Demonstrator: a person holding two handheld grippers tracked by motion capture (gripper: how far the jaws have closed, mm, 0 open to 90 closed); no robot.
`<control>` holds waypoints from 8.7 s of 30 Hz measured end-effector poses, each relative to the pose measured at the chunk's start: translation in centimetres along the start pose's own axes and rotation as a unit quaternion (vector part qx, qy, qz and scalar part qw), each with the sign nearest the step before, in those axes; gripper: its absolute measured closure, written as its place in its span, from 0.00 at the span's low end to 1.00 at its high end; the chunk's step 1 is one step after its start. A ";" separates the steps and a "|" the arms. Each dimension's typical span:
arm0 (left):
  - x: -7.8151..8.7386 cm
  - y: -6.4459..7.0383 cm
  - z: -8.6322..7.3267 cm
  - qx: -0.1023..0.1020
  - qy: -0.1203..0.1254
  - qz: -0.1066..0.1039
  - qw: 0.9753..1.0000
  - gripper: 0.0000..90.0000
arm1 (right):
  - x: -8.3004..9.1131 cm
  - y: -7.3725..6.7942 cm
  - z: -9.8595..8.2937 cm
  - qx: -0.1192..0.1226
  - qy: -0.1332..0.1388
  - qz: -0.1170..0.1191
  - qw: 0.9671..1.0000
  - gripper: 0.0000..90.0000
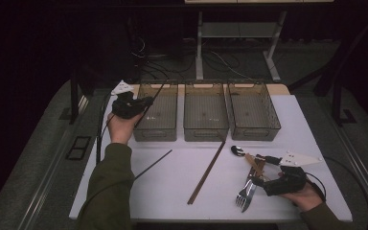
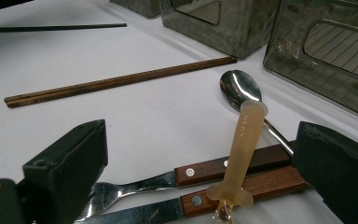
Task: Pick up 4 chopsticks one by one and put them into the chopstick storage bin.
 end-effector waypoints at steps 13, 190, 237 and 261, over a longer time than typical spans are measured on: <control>-2.1 -1.7 -1.0 -0.005 -0.024 0.025 0.999 0.95 | 0.1 0.0 0.0 -0.001 0.002 0.000 1.000 0.04; 7.6 7.5 -16.3 -0.064 -0.250 -0.053 0.965 0.95 | 0.1 -0.3 0.0 0.002 0.002 0.003 1.000 0.04; 9.0 7.9 -12.5 -0.017 -0.139 -0.070 0.988 0.95 | 0.0 -0.2 0.0 0.003 0.003 0.003 1.000 0.04; 8.9 7.2 -9.9 -0.006 -0.079 -0.063 0.995 0.95 | 0.0 -0.1 0.0 0.003 0.002 0.002 1.000 0.04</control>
Point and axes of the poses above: each handheld gripper's, and its own axes: x roughly backward along the jaws, z roughly out of its top, y roughly to its right, the point moved 6 cm from there along -x, roughly forward along the jaws, and after that the axes turned 4 degrees about -z, right-handed, at the moved point
